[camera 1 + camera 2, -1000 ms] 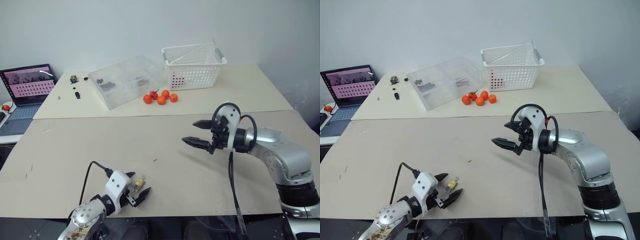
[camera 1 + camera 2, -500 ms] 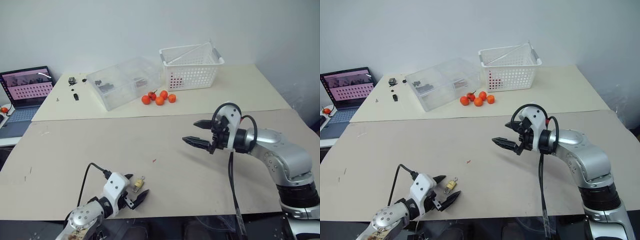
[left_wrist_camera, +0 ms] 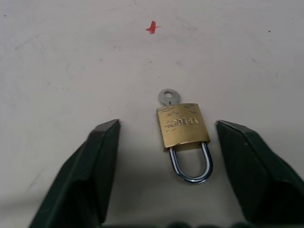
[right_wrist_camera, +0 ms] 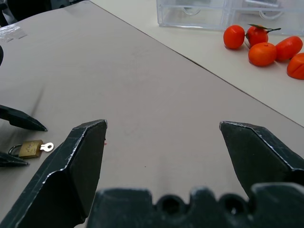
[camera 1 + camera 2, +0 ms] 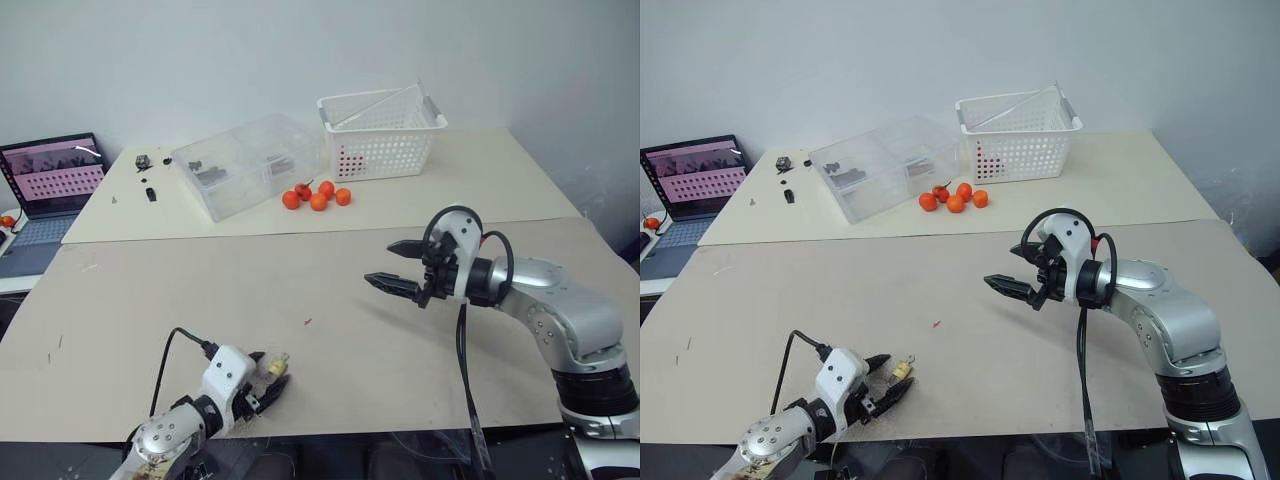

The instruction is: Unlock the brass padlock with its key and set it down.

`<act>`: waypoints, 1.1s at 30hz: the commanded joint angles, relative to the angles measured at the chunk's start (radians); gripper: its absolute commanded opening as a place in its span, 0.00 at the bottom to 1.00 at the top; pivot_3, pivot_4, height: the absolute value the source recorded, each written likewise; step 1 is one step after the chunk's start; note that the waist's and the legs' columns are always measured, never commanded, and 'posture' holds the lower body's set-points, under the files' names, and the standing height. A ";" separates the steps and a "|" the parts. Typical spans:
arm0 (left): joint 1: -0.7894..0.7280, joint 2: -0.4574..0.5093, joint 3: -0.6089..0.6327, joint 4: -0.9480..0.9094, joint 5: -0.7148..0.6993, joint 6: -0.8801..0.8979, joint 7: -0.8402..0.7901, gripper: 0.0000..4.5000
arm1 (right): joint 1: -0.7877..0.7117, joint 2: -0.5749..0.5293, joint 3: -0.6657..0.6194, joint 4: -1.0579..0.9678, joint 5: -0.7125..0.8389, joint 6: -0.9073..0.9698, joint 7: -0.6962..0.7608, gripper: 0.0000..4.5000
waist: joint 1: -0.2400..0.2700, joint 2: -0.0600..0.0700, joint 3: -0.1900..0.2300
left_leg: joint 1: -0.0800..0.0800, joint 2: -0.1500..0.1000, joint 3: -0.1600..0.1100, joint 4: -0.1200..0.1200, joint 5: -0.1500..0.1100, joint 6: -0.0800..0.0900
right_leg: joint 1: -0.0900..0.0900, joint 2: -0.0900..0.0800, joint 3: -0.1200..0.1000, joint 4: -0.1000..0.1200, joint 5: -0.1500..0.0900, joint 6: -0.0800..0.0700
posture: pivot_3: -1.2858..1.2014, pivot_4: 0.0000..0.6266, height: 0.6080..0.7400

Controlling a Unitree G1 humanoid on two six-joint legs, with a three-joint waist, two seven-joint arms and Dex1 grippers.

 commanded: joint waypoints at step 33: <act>-0.996 0.281 -0.067 0.624 -0.297 0.214 -0.898 0.18 | 0.097 -0.109 0.049 -0.140 -0.138 -0.187 0.066 1.00 | -0.016 0.000 0.000 | 0.001 0.001 0.002 0.002 -0.001 -0.001 | -0.001 0.005 -0.004 0.001 0.002 -0.001 | 0.52 0.24 1.00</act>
